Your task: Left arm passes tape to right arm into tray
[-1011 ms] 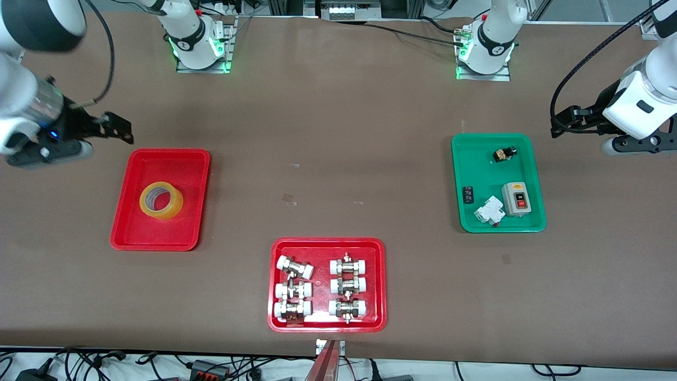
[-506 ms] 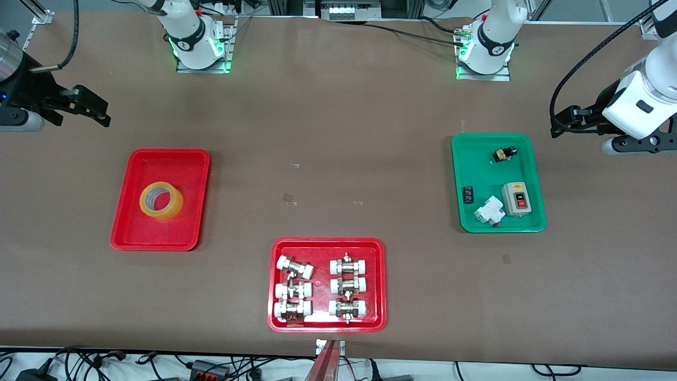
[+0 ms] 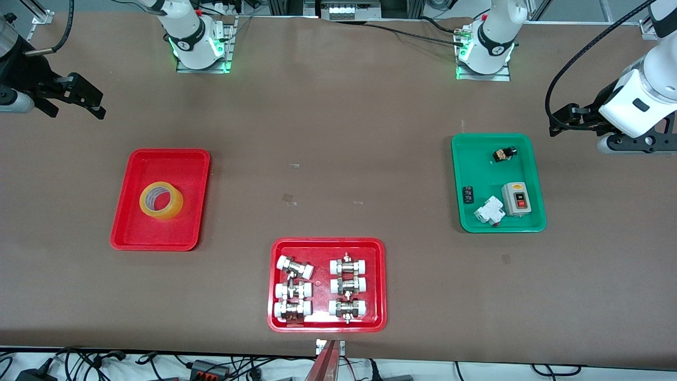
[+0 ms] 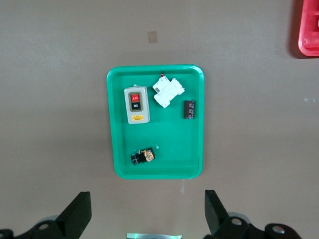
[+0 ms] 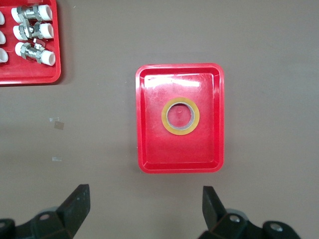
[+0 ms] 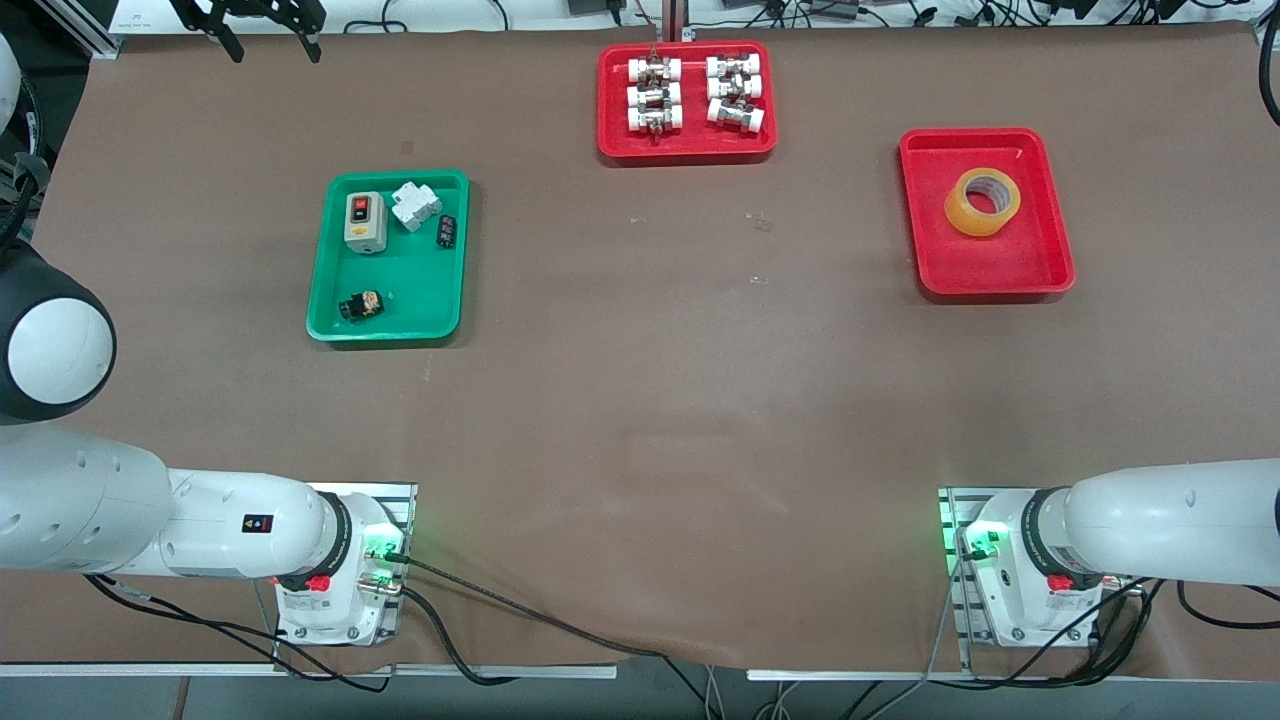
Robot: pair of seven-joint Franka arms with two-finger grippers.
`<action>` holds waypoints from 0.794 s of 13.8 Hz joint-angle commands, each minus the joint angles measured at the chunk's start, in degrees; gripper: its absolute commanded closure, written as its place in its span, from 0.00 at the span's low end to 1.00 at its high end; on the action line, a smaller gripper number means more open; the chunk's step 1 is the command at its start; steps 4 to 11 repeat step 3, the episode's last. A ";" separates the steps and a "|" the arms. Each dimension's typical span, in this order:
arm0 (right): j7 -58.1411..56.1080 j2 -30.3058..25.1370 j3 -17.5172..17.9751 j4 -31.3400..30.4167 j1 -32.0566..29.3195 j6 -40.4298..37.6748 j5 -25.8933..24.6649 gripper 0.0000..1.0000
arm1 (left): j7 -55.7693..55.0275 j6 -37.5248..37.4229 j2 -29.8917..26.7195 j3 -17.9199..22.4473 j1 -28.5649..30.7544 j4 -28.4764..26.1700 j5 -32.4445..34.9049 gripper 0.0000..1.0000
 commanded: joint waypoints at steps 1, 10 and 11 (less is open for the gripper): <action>-0.49 0.63 0.23 1.31 0.07 0.15 -0.22 0.00 | 1.23 0.11 -1.27 -0.08 -0.04 -1.18 -0.96 0.00; -0.41 0.72 0.32 1.49 0.16 0.15 -0.31 0.00 | 1.32 0.11 -1.27 -0.08 -0.04 -1.26 -0.96 0.00; -0.41 0.72 0.32 1.49 0.16 0.15 -0.31 0.00 | 1.32 0.11 -1.27 -0.08 -0.04 -1.26 -0.96 0.00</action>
